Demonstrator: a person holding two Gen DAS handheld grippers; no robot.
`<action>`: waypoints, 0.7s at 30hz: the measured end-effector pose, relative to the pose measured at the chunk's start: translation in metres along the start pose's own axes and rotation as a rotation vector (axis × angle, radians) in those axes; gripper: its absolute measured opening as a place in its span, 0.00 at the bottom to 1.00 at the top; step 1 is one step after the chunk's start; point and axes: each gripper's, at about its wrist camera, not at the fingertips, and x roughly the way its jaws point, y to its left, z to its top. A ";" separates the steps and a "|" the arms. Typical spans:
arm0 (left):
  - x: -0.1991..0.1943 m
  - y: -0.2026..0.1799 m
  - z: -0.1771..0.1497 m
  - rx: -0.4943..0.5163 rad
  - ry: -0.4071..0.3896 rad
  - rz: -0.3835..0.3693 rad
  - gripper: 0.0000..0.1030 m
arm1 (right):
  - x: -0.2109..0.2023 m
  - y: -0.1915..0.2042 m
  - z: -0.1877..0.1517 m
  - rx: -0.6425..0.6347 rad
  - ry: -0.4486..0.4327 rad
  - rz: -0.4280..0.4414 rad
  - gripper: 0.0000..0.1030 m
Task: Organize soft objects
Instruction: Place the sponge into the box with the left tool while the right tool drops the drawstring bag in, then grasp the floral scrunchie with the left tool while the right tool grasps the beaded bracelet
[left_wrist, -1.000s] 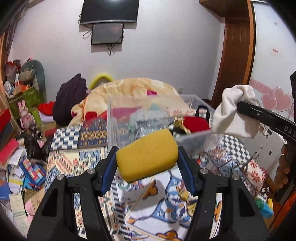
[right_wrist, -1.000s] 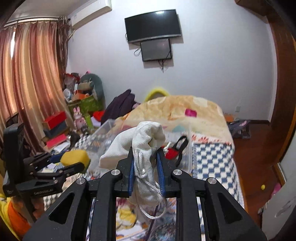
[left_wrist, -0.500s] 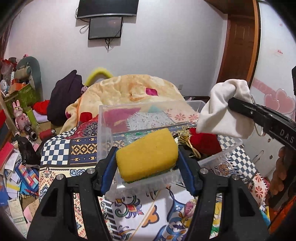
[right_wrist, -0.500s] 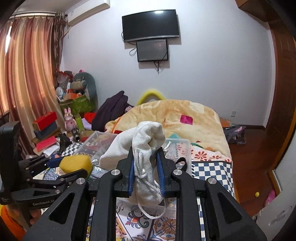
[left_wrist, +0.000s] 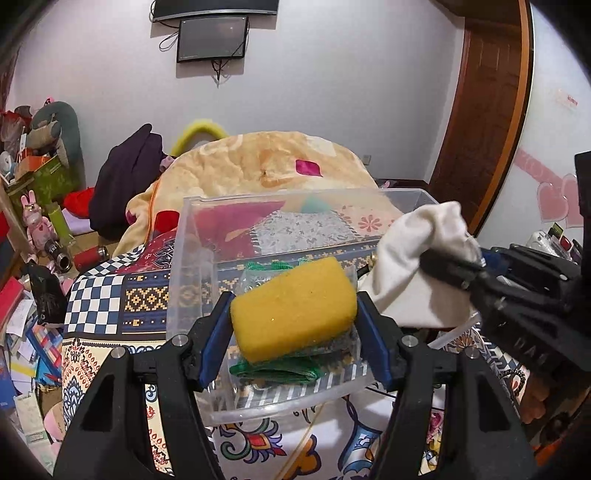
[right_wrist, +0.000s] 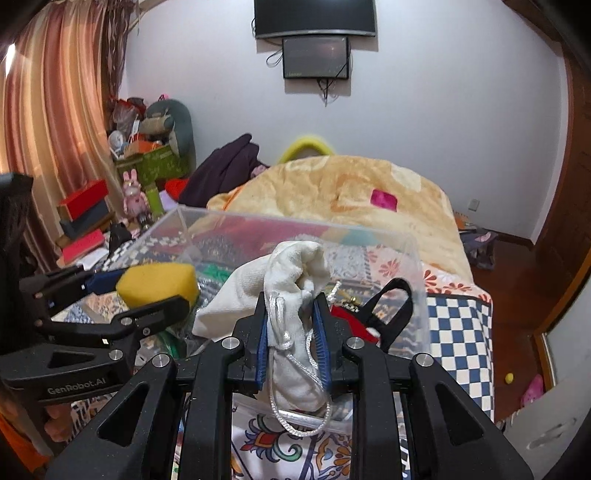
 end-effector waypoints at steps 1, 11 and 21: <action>0.000 -0.001 0.000 0.003 0.002 0.000 0.65 | 0.001 0.001 -0.001 -0.006 0.010 -0.003 0.22; -0.019 -0.008 -0.005 0.010 -0.021 -0.027 0.76 | -0.013 -0.002 -0.006 -0.026 0.021 -0.010 0.54; -0.075 -0.019 -0.008 0.012 -0.124 -0.068 0.86 | -0.073 -0.009 -0.006 -0.002 -0.116 -0.009 0.77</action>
